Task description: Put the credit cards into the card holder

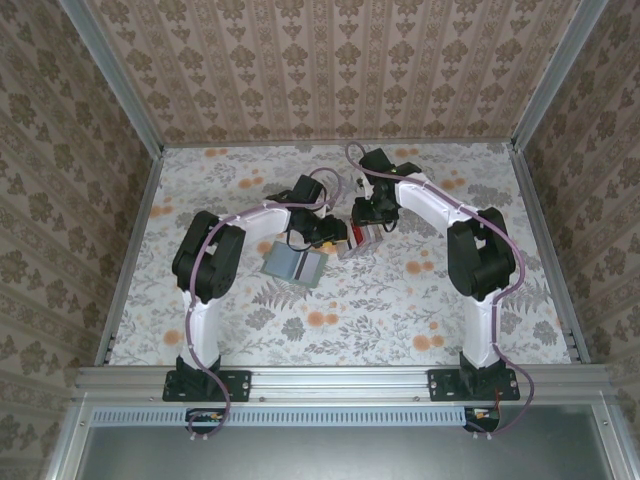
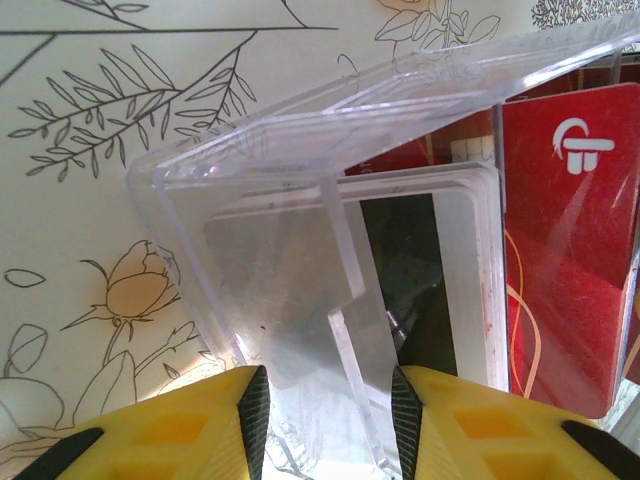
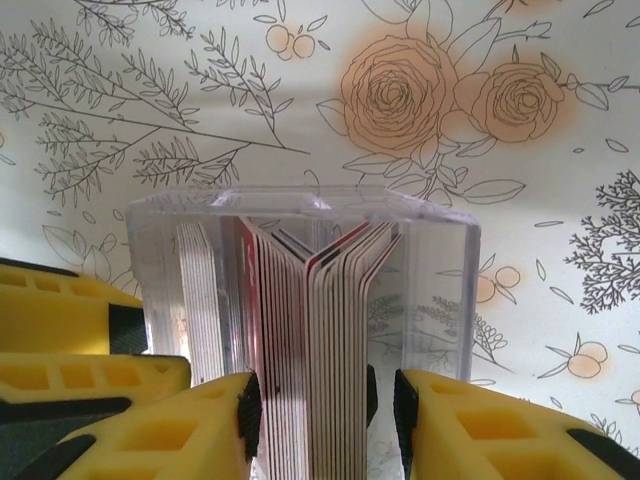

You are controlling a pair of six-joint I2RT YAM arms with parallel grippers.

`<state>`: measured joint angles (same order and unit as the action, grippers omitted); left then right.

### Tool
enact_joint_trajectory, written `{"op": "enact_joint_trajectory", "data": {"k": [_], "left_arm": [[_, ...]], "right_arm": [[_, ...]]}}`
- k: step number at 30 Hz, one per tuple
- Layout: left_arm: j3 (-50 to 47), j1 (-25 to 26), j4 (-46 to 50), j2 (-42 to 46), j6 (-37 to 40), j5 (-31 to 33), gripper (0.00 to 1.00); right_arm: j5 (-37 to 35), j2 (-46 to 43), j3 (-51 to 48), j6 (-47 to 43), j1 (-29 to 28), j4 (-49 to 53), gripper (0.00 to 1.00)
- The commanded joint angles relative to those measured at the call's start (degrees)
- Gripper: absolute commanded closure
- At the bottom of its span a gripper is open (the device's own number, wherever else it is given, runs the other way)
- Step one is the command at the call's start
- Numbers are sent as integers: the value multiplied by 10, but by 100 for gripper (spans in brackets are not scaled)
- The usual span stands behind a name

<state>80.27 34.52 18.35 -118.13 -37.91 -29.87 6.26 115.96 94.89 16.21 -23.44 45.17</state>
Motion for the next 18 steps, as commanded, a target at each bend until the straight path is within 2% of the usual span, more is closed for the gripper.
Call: {"op": "enact_joint_trajectory", "data": {"k": [1,18], "left_arm": [[-9,5,6,4,-8,2,60],[-11,5,2,3,-10,2,60]], "right_arm": [[6,-29,10,-3,-4,17,57],[30,-37,9,1,-4,12,58]]}}
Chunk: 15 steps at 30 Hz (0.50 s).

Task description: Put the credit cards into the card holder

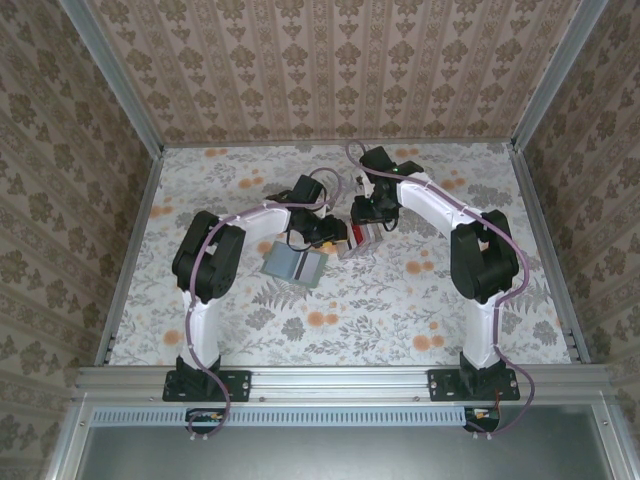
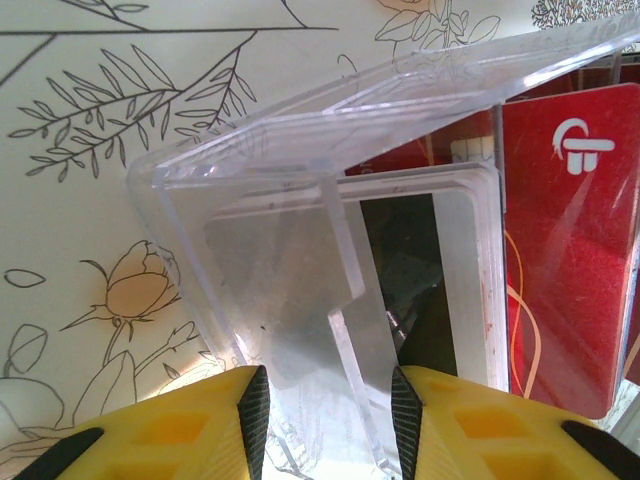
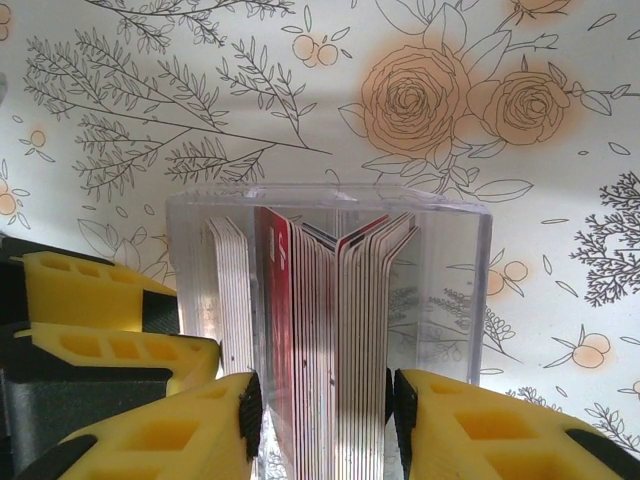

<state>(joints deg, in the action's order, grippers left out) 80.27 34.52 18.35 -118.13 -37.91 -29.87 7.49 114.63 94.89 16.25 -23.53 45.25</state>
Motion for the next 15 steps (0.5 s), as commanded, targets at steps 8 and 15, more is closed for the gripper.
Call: {"op": "enact_joint_trajectory", "data": {"k": [8,15], "left_arm": [[-8,5,3,2,-10,2,60],[-11,5,3,3,-11,2,60]], "right_arm": [[22,-35,10,3,-3,12,59],[21,-39,7,2,-3,11,61]]}}
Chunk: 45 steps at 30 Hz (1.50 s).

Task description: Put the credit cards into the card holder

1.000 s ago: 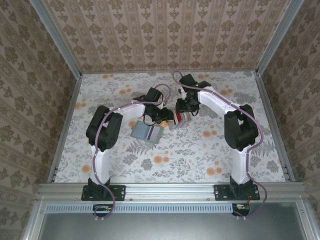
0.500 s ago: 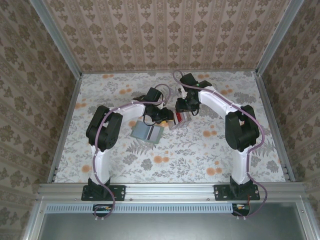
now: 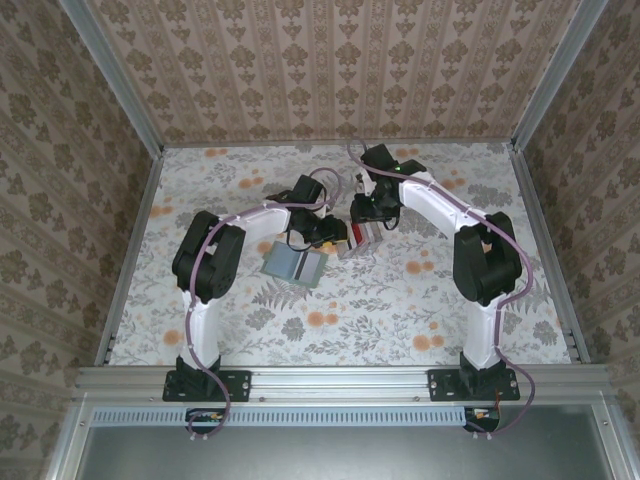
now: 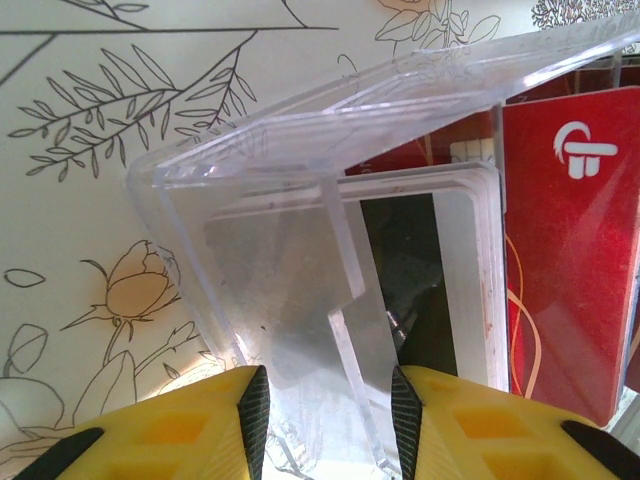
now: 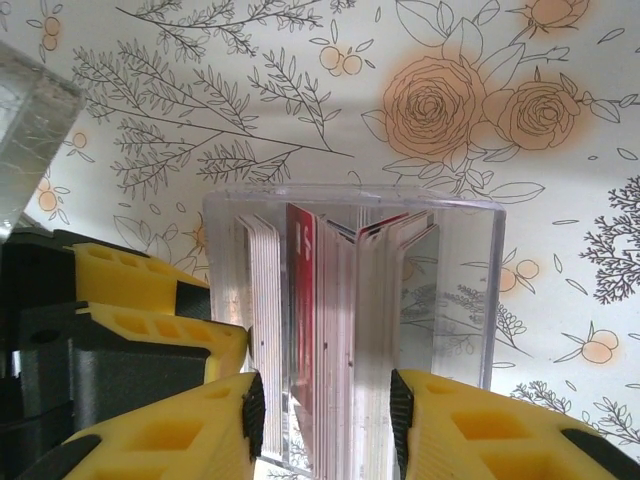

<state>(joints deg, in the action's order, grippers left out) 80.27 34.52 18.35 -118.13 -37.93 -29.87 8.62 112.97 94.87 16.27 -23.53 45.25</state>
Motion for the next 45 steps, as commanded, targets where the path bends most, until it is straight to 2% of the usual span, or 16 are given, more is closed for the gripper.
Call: {"op": "enact_joint_trajectory", "data": {"k": [1,6,9,29,45], "left_arm": [[-11,5,1,3,-10,2,60],[-14,5,2,6,-11,3,60],[-14,5,2,6,-11,3,60],[-15,7,-4,6,-13,1,60],[-10,7,-1,3,-13,1,59]], "right_arm": [[7,-22,8,2,-3,12,61],[-46,-18,6,-9,3,32,59],[-52,-29,-7,-7,6,24,58],[-42,54,19,-8,-3,35,55],[-12,7,19,0,-9,31,59]]}}
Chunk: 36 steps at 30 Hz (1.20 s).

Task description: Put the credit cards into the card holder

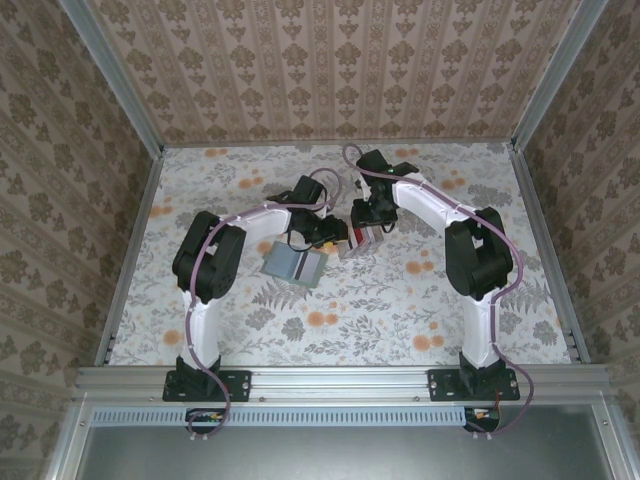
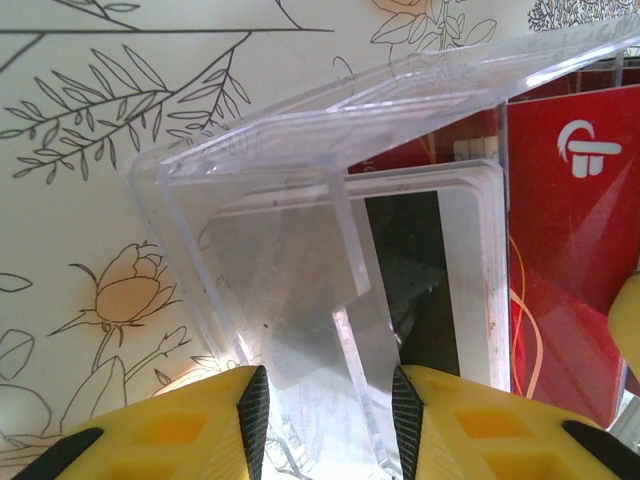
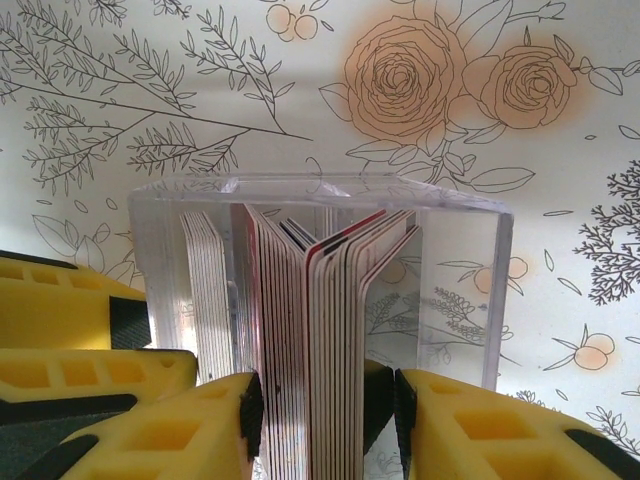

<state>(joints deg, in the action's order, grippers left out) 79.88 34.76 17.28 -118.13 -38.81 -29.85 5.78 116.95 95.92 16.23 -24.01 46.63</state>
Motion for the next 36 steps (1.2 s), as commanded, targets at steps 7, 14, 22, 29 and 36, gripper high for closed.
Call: {"op": "enact_joint_trajectory", "data": {"k": [7,14,22,29,36], "left_arm": [[-3,5,11,3,-3,1,60],[-6,5,10,4,-2,1,59],[-10,5,8,4,-3,1,59],[-10,5,9,5,-2,1,59],[-12,5,7,5,-5,1,59]], "right_arm": [[27,-38,12,2,-4,17,60],[24,-35,13,1,-3,19,66],[20,-37,7,-3,4,18,92],[16,-45,-2,-8,19,12,100],[22,-48,-12,-7,27,5,92]]}}
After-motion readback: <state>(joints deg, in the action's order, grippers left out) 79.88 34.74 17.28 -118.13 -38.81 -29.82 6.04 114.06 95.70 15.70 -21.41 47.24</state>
